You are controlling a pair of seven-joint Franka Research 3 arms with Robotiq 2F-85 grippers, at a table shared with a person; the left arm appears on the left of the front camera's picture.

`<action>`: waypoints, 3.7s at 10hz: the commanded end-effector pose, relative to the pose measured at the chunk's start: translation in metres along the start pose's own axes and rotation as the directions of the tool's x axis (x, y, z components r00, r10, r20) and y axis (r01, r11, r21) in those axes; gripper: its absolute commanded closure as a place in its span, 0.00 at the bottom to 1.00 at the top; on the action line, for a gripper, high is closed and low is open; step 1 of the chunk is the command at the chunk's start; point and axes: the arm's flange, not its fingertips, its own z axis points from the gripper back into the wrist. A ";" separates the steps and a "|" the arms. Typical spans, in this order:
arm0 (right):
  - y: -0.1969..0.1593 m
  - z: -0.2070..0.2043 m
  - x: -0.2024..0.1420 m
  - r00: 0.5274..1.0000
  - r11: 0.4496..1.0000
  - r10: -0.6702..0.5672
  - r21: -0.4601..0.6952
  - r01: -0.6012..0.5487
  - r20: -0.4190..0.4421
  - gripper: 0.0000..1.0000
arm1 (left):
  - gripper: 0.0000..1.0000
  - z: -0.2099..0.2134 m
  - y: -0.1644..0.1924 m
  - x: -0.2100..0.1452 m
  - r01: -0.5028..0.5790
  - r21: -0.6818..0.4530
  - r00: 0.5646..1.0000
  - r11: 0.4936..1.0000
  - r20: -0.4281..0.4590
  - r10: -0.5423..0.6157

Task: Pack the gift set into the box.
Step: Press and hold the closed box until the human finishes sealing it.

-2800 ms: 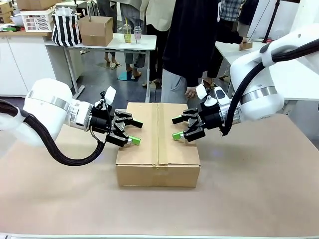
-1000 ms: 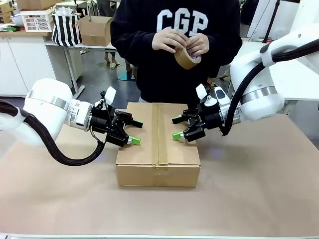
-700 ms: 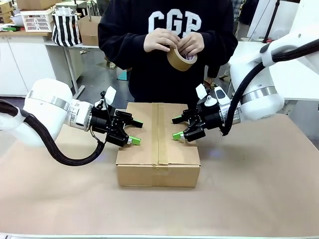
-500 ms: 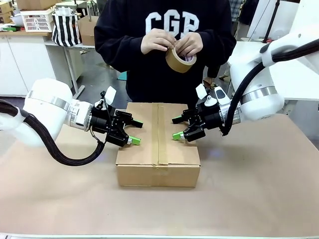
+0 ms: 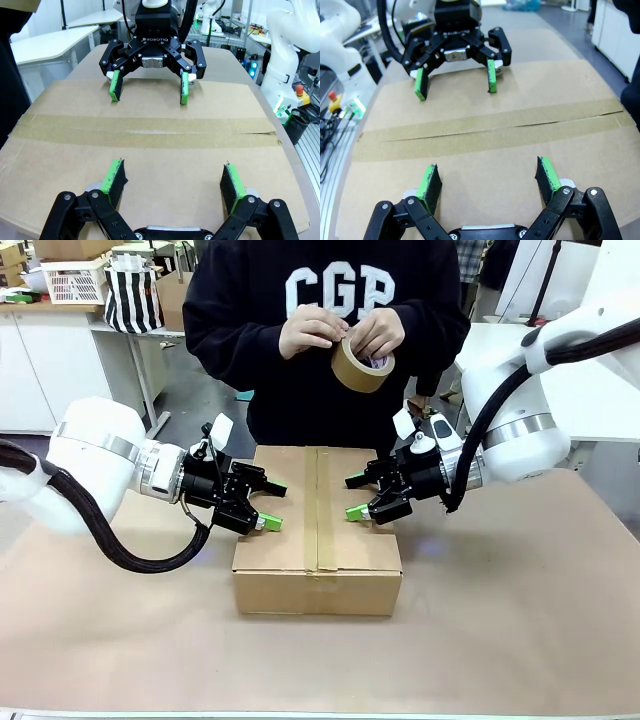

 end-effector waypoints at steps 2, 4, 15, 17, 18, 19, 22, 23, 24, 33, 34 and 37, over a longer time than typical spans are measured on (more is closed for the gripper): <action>0.000 0.000 -0.002 1.000 1.000 0.002 -0.002 -0.002 -0.003 0.00 | 0.00 0.001 -0.001 -0.002 -0.008 -0.005 1.000 1.000 0.007 0.008; 0.000 0.000 -0.002 1.000 1.000 0.002 -0.002 -0.002 -0.003 0.00 | 0.00 0.001 -0.001 -0.002 -0.008 -0.005 1.000 1.000 0.007 0.008; 0.000 0.000 -0.002 1.000 1.000 0.002 -0.002 -0.002 -0.003 0.00 | 0.00 0.001 -0.001 -0.002 -0.008 -0.005 1.000 1.000 0.007 0.008; 0.000 0.000 -0.002 1.000 1.000 0.002 -0.002 -0.002 -0.003 0.00 | 0.00 0.001 -0.001 -0.002 -0.008 -0.005 1.000 1.000 0.007 0.008; 0.000 0.000 -0.002 1.000 1.000 0.002 -0.002 -0.002 -0.003 0.00 | 0.00 0.001 -0.001 -0.002 -0.008 -0.005 1.000 1.000 0.007 0.008; 0.000 0.000 -0.002 1.000 1.000 0.002 -0.002 -0.002 -0.003 0.00 | 0.00 0.001 -0.001 -0.002 -0.008 -0.005 1.000 1.000 0.007 0.008; 0.000 0.000 -0.002 1.000 1.000 0.002 -0.002 -0.002 -0.003 0.00 | 0.00 0.001 -0.001 -0.002 -0.008 -0.005 1.000 1.000 0.007 0.008; 0.000 0.000 -0.002 1.000 1.000 0.002 -0.002 -0.002 -0.003 0.00 | 0.00 0.001 -0.001 -0.002 -0.008 -0.005 1.000 1.000 0.007 0.008; 0.000 0.000 -0.002 1.000 1.000 0.002 -0.002 -0.002 -0.003 0.00 | 0.00 0.001 -0.001 -0.002 -0.008 -0.005 1.000 1.000 0.007 0.008; 0.000 0.000 -0.002 1.000 1.000 0.002 -0.002 -0.002 -0.003 0.00 | 0.00 0.001 -0.001 -0.002 -0.008 -0.005 1.000 1.000 0.007 0.008; 0.000 0.000 -0.002 1.000 1.000 0.002 -0.002 -0.002 -0.003 0.00 | 0.00 0.001 -0.001 -0.002 -0.008 -0.005 1.000 1.000 0.007 0.008; 0.000 0.000 -0.002 1.000 1.000 0.002 -0.002 -0.002 -0.003 0.00 | 0.00 0.001 -0.001 -0.002 -0.008 -0.005 1.000 1.000 0.007 0.008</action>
